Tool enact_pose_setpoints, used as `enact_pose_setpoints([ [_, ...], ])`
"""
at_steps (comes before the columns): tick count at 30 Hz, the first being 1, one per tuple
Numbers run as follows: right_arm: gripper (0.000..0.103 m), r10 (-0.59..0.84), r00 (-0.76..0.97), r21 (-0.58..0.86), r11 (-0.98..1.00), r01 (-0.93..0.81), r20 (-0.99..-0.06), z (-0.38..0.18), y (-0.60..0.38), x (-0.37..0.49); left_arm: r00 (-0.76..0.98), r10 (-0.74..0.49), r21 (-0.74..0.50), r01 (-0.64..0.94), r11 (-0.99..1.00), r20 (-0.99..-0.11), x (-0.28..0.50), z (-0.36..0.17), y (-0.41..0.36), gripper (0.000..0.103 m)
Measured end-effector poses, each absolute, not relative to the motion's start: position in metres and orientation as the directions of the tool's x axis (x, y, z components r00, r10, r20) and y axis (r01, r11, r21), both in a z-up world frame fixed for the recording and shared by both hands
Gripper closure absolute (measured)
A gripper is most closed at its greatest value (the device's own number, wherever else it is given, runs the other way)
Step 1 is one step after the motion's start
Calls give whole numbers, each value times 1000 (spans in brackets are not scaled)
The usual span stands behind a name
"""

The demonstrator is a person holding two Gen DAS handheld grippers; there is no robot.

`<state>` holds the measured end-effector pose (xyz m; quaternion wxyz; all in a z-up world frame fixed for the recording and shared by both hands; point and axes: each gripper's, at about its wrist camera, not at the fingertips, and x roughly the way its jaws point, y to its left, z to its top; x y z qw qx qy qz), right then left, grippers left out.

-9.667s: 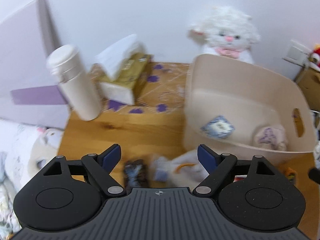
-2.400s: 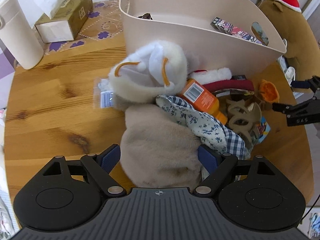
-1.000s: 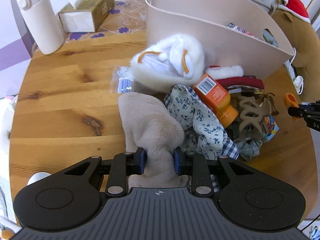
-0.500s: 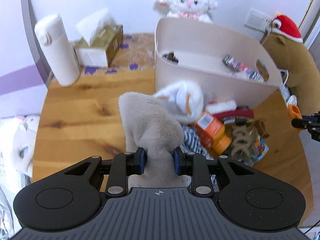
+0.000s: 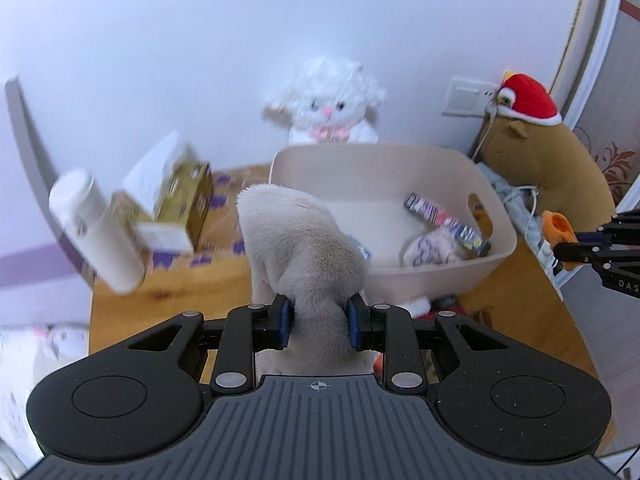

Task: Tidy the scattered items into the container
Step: 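Carry the beige cloth and orange cup into the basket and release both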

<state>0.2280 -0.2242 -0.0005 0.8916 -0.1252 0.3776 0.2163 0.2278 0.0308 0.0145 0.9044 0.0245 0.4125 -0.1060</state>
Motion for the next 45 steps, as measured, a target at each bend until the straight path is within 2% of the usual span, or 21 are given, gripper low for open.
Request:
enact_pose_setpoints([
  [10,92,291,672,-128,856,-501,-681,15,-210,260,688,-178,10,261,965,-704,274,25,-7,76],
  [17,92,285,671,-166,836,-524,-685,5,-194,281,669,-188,30,301,953,-719,307,4,-40,76],
  [23,92,267,643,-157,838,-523,-718,-13,-190,309,627,-151,37,276,960,-764,338,-27,-55,76],
  [27,92,255,609,-131,847,-516,-751,-30,-188,326,586,-156,-39,207,978,-795,357,-40,-53,76],
  [38,90,211,506,-67,877,-476,-837,-81,-177,343,513,-104,4,205,979,-852,377,-69,-59,75],
  [41,82,204,499,-71,876,-477,-842,-84,-177,343,502,-97,9,205,979,-859,378,-73,-59,71],
  [42,74,203,497,-70,876,-476,-843,-84,-177,343,499,-93,12,203,979,-861,378,-74,-59,69],
  [43,70,203,496,-68,877,-475,-844,-84,-178,342,497,-91,14,203,979,-863,378,-75,-59,68],
  [45,64,201,503,-70,880,-470,-841,-81,-180,342,496,-84,21,203,979,-864,378,-74,-59,58],
])
